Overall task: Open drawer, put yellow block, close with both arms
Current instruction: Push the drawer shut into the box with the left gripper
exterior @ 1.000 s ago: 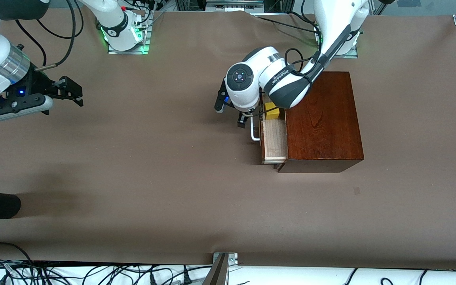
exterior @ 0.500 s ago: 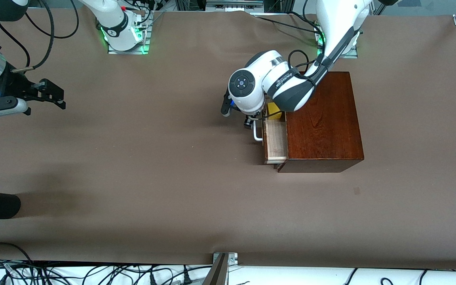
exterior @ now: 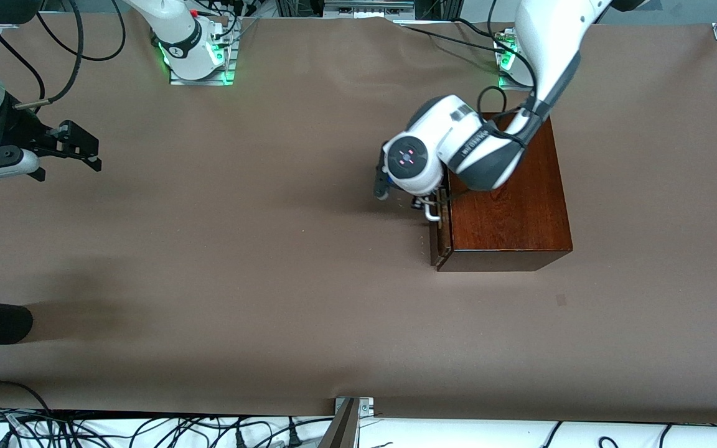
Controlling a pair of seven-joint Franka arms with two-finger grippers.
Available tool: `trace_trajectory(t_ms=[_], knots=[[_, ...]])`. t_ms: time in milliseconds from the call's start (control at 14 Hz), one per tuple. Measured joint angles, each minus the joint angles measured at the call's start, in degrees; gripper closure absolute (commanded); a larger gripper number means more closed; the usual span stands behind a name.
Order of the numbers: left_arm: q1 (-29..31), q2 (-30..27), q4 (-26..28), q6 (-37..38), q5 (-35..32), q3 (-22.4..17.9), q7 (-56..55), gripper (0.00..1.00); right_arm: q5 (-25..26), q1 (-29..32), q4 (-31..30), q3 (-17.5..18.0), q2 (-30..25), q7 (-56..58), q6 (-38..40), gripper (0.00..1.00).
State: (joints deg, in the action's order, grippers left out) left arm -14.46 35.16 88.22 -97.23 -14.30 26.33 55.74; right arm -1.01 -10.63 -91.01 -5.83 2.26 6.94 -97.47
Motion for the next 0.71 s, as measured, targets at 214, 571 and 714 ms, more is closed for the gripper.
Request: trace_trajectory(t_ms=[214, 571, 714], knots=[[0.2, 0.0, 0.0, 0.1, 0.0, 0.3, -0.1, 0.0, 0.0, 0.0, 0.0, 0.1, 0.3, 0.0, 0.0, 0.0], [0.3, -0.8, -0.5, 0.1, 3.0, 0.5, -1.2, 0.0, 0.0, -0.8, 0.0, 0.6, 1.2, 0.0, 0.0, 0.0], [0.3, -2.5, -1.3, 0.2, 8.7, 0.5, -2.3, 0.0, 0.0, -1.9, 0.0, 0.6, 1.3, 0.0, 0.0, 0.0]])
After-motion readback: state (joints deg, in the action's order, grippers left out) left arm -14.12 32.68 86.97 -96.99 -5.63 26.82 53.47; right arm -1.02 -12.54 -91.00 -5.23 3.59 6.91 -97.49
